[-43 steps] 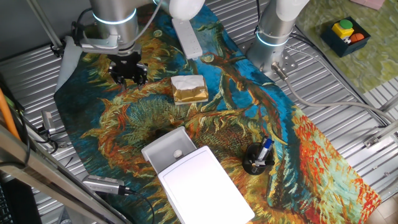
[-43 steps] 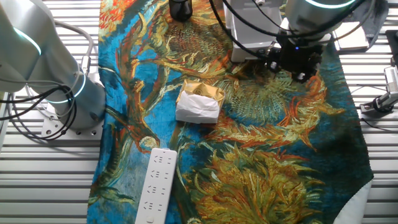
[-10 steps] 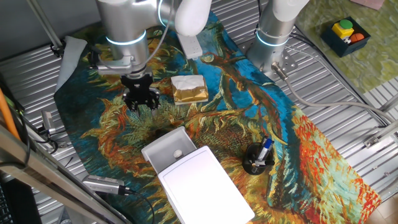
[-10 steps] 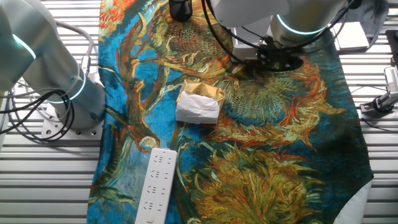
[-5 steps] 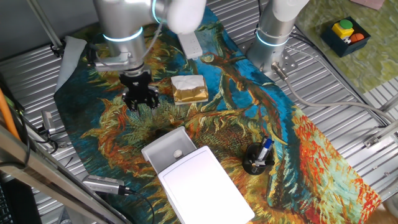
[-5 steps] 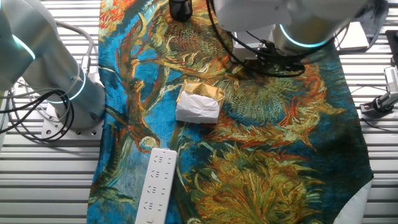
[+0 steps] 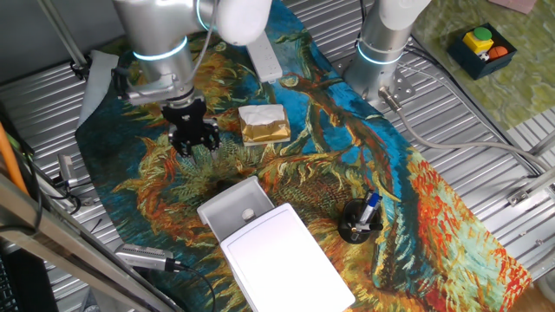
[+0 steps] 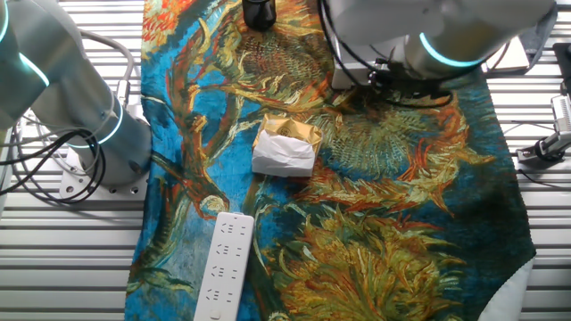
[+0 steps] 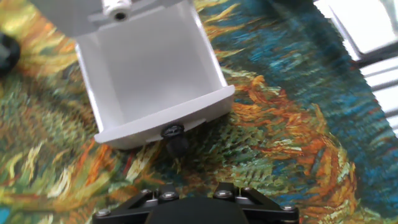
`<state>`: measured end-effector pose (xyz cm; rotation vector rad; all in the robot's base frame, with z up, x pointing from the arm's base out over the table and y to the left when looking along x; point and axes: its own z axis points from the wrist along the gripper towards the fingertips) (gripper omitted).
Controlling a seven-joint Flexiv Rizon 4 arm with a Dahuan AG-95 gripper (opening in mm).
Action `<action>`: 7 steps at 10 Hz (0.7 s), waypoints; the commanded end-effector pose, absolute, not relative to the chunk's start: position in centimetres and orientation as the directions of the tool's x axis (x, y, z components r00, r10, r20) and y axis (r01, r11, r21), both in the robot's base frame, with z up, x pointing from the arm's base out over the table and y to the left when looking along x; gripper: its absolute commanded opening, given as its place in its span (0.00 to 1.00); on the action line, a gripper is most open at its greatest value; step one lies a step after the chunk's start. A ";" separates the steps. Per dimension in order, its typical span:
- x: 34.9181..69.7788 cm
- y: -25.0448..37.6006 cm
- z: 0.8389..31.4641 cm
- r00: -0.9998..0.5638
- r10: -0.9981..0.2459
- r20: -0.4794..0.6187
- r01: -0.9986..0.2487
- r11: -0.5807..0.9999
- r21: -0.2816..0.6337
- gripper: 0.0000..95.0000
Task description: Grasp the handle and close the drawer
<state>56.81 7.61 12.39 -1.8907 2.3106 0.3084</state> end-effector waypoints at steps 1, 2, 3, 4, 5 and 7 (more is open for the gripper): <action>56.8 7.5 12.3 -0.205 -0.961 -0.188 -0.979 0.197 0.059 0.40; 56.8 7.5 12.3 -0.206 -0.960 -0.187 -0.978 0.198 0.059 0.40; 56.8 7.5 12.3 -0.210 -0.961 -0.180 -0.978 0.203 0.059 0.40; 56.8 7.5 12.3 -0.209 -0.961 -0.181 -0.978 0.201 0.059 0.40; 56.8 7.5 12.3 -0.209 -0.961 -0.180 -0.978 0.202 0.059 0.40; 56.8 7.5 12.3 -0.201 -0.963 -0.182 -0.979 0.194 0.057 0.40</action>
